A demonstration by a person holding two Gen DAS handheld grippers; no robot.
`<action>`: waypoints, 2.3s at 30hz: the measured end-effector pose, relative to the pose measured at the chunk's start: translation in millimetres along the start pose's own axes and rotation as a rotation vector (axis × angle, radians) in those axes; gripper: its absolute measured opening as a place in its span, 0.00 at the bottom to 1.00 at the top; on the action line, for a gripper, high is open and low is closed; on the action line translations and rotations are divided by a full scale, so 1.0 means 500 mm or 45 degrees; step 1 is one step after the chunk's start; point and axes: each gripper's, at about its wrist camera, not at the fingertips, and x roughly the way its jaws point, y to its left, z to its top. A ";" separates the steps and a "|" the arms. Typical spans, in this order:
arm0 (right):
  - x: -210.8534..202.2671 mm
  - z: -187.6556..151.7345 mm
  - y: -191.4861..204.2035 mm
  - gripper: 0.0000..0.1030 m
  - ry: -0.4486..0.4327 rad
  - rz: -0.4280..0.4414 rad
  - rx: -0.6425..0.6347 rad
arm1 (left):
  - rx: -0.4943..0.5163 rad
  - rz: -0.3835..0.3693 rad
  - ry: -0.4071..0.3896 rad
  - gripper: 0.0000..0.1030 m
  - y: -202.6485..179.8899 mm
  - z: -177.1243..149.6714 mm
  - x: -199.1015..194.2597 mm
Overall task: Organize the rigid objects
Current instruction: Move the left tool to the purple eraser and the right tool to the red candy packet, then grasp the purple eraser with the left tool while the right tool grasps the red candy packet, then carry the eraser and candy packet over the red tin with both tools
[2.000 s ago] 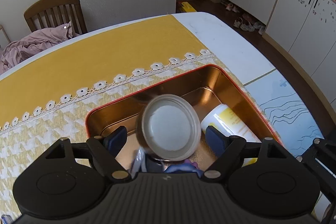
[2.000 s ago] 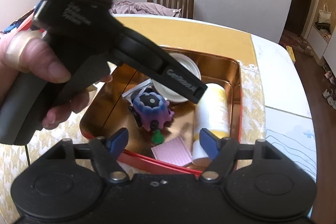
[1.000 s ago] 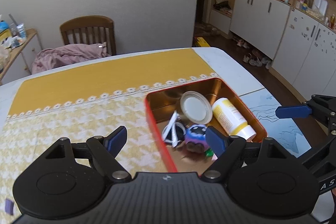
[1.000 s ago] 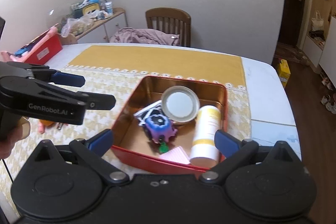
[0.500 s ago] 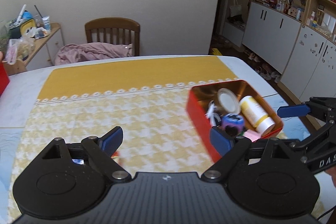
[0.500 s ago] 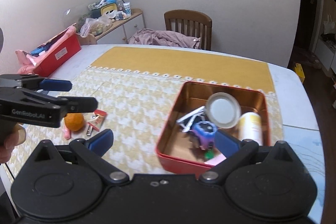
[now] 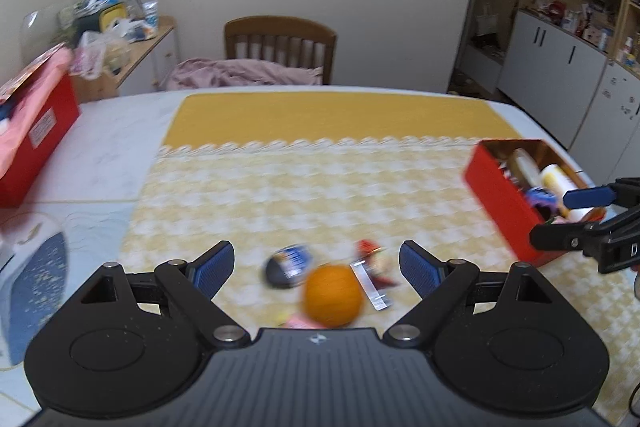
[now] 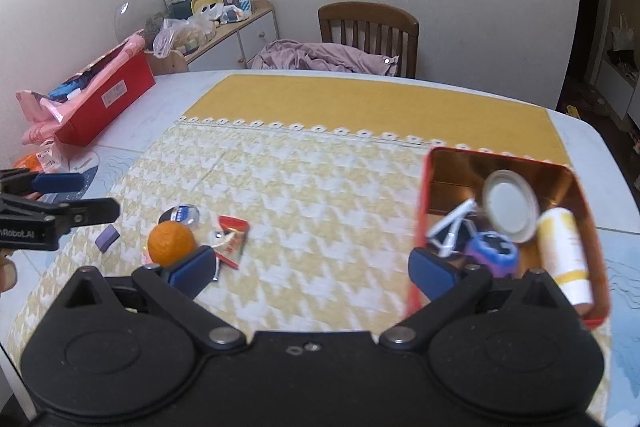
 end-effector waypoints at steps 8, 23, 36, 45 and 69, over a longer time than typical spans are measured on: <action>0.082 0.015 0.085 0.95 0.047 -0.040 -0.043 | -0.044 0.061 0.055 0.87 0.129 -0.047 0.010; 0.230 0.030 0.140 0.70 0.199 -0.059 -0.069 | -0.055 0.058 0.143 0.87 0.223 -0.107 0.072; 0.280 0.030 0.144 0.35 0.240 0.023 -0.039 | -0.049 0.030 0.202 0.61 0.223 -0.120 0.110; 0.281 0.029 0.147 0.22 0.227 0.069 -0.003 | -0.009 0.038 0.195 0.38 0.206 -0.120 0.119; 0.117 0.011 0.088 0.19 0.118 0.024 0.096 | -0.065 0.034 0.192 0.20 0.166 -0.071 0.065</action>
